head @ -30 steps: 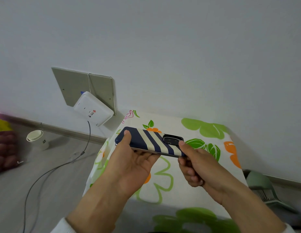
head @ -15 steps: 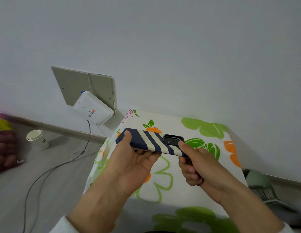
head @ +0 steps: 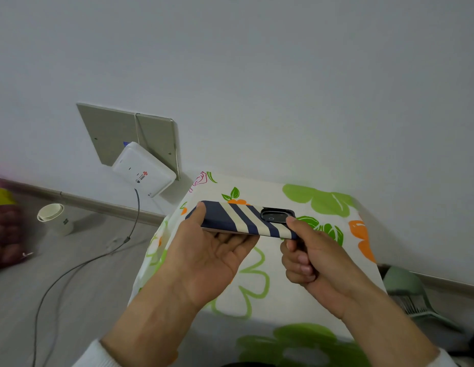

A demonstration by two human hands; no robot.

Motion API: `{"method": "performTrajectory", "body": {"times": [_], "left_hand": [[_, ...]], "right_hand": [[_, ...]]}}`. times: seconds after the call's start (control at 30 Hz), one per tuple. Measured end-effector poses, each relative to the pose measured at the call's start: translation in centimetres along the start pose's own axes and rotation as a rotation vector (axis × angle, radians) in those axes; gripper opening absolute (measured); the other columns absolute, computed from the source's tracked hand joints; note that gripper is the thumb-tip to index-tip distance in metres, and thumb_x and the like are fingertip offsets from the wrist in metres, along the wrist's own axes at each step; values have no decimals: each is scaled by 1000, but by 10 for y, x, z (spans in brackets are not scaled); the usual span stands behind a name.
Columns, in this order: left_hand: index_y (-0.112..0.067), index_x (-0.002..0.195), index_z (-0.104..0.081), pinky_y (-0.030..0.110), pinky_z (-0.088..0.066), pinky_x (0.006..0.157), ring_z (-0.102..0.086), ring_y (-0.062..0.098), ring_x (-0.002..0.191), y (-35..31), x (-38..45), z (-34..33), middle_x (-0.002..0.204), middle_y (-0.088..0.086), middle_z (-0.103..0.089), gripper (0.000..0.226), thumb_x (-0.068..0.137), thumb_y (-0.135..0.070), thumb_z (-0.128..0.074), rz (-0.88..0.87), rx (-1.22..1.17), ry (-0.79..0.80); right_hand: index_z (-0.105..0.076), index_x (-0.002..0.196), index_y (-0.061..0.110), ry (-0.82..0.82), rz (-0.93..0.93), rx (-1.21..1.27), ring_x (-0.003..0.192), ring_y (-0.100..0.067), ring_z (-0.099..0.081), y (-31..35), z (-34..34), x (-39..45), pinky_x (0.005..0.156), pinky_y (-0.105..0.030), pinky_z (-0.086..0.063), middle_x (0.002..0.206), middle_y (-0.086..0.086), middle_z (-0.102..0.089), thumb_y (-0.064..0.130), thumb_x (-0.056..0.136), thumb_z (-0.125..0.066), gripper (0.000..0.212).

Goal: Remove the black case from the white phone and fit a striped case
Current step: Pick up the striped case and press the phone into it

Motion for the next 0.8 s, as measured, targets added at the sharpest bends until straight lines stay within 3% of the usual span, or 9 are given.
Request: {"method": "performTrajectory", "body": {"times": [0.23,0.43,0.57,0.67,0.8], "left_hand": [[10,129,-57,52,-44,108,-61,44,122,3,-4,-1,127,29,-68,77,94,-58,-51,73,34,51],[10,126,-56,52,-56,86,-68,48,112,-6,-2,6,127,26,-69,85,89,-67,-51,68,161,0],[-5,120,-64,44,-61,71,-78,39,91,-22,2,16,112,15,-79,73,90,-69,-47,-6,435,-89],[-10,110,-68,36,-61,59,-80,29,74,-34,3,17,89,9,-83,66,89,-69,-48,-72,608,-137],[-15,90,-68,28,-52,46,-68,19,46,-47,5,16,57,1,-71,61,87,-72,-49,-210,808,-182]], "right_hand": [[-51,51,17,-20,81,42,37,-9,-23,15,8,-3,35,-19,-21,46,2,-31,35,97,-54,50],[-50,49,17,-64,123,93,35,-9,-23,31,27,-6,33,-20,-21,44,3,-30,34,96,-55,50],[-47,52,17,-53,134,71,36,-9,-22,36,38,-7,33,-20,-22,47,2,-27,35,96,-54,48],[-45,54,16,-43,134,35,38,-10,-20,37,42,-9,35,-21,-21,49,2,-23,37,95,-55,47],[-43,55,16,-26,138,3,39,-10,-18,39,42,-12,36,-21,-20,51,0,-20,35,95,-55,46]]}}
Point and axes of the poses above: each hand's wrist, its own x-axis towards the middle knuckle, its own z-axis out of the back of the hand, y = z × x, the point moved 6 cm from there along x, towards the middle knuckle
